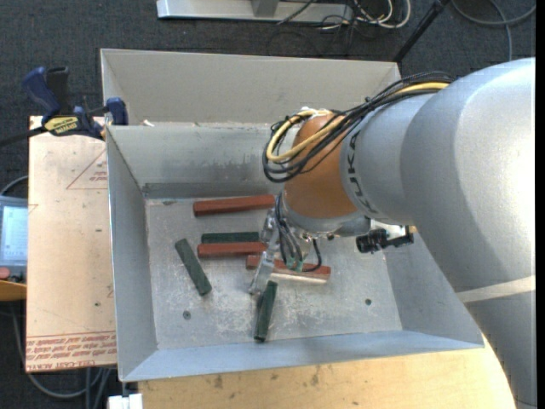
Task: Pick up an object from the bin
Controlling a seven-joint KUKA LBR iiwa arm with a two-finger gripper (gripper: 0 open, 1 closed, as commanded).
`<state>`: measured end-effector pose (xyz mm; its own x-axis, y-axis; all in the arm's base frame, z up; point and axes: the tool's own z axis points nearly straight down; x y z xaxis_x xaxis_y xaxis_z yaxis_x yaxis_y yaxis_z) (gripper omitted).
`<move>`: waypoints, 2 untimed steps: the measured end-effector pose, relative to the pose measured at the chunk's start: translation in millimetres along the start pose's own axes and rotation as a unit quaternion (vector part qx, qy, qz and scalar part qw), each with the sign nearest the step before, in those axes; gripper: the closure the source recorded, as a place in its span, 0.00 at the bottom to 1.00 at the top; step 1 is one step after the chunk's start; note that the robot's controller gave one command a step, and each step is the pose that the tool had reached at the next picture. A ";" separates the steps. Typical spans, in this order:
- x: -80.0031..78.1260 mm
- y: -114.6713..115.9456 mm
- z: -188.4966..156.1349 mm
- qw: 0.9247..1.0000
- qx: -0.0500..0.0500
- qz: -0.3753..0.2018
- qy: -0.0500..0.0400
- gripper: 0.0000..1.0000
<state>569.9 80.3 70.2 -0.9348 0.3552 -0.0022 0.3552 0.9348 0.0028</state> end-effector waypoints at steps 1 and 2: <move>-0.6 0.9 -0.7 1.000 0.001 -0.001 0.000 0.00; -1.5 1.3 -2.9 1.000 0.001 -0.001 -0.001 1.00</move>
Offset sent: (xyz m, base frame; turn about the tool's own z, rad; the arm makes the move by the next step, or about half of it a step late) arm 0.0000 0.0000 0.0000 0.0000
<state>571.8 81.0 73.1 -0.9358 0.3525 -0.0032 0.3525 0.9358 0.0017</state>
